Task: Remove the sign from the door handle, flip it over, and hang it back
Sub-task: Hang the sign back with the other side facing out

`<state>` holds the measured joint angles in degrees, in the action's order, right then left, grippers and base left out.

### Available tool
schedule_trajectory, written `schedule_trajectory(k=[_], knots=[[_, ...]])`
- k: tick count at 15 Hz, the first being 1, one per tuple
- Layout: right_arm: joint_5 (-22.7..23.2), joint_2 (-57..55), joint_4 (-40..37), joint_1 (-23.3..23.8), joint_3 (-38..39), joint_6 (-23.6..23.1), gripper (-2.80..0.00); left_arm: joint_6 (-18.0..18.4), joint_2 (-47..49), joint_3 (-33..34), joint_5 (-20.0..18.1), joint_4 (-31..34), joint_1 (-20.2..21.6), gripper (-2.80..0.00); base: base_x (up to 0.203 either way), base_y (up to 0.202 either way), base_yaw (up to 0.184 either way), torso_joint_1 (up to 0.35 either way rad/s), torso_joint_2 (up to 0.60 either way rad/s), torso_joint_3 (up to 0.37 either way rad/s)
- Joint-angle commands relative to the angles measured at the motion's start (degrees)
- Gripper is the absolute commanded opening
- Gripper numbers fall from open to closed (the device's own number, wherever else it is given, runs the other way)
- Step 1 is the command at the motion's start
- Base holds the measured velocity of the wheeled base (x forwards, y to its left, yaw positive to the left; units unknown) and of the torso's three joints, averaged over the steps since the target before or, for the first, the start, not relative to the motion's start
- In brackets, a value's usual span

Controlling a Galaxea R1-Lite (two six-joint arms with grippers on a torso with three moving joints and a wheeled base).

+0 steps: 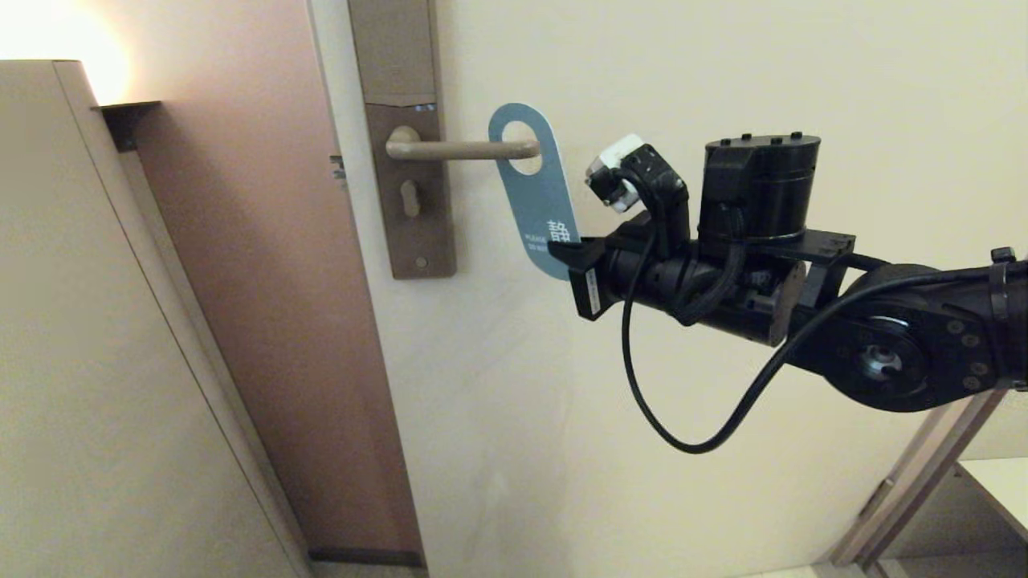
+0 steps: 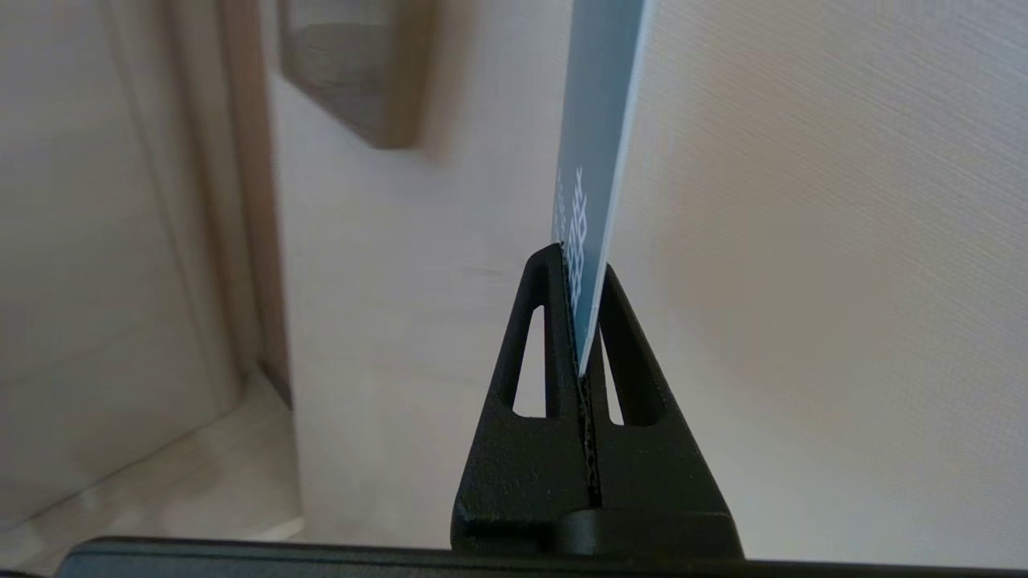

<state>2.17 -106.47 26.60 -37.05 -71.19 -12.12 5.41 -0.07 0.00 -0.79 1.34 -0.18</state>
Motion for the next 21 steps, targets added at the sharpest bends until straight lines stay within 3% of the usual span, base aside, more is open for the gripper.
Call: schedule_trajectory(k=[1, 7, 11, 14, 18, 21], knots=[[0.0, 0.2, 0.2, -0.8, 0.0, -0.1, -2.8, 0.0, 0.1, 0.0, 0.0, 0.0, 0.0, -2.8, 0.0, 0.0, 0.0, 0.0, 0.0, 0.0], [-0.5, -0.1, 0.1, -3.4, -0.1, -0.8, -2.8, 0.0, 0.1, 0.0, 0.0, 0.0, 0.0, -2.8, 0.0, 0.0, 0.0, 0.0, 0.0, 0.0], [-1.5, -0.5, 0.2, -3.9, -0.1, -4.6, -2.8, 0.0, 0.1, 0.0, 0.0, 0.0, 0.0, -2.8, 0.0, 0.0, 0.0, 0.0, 0.0, 0.0], [-3.2, -1.1, 0.3, -4.1, -0.7, -6.0, -2.8, 0.0, 0.1, 0.0, 0.0, 0.0, 0.0, -2.8, 0.0, 0.0, 0.0, 0.0, 0.0, 0.0], [-9.9, -5.1, 9.4, -6.2, -1.8, -6.4, -2.8, 0.0, 0.1, 0.0, 0.0, 0.0, 0.0, -2.8, 0.0, 0.0, 0.0, 0.0, 0.0, 0.0], [-10.9, -5.2, 10.0, -6.7, -2.0, -6.3, -2.8, 0.0, 0.1, 0.0, 0.0, 0.0, 0.0, -2.8, 0.0, 0.0, 0.0, 0.0, 0.0, 0.0]])
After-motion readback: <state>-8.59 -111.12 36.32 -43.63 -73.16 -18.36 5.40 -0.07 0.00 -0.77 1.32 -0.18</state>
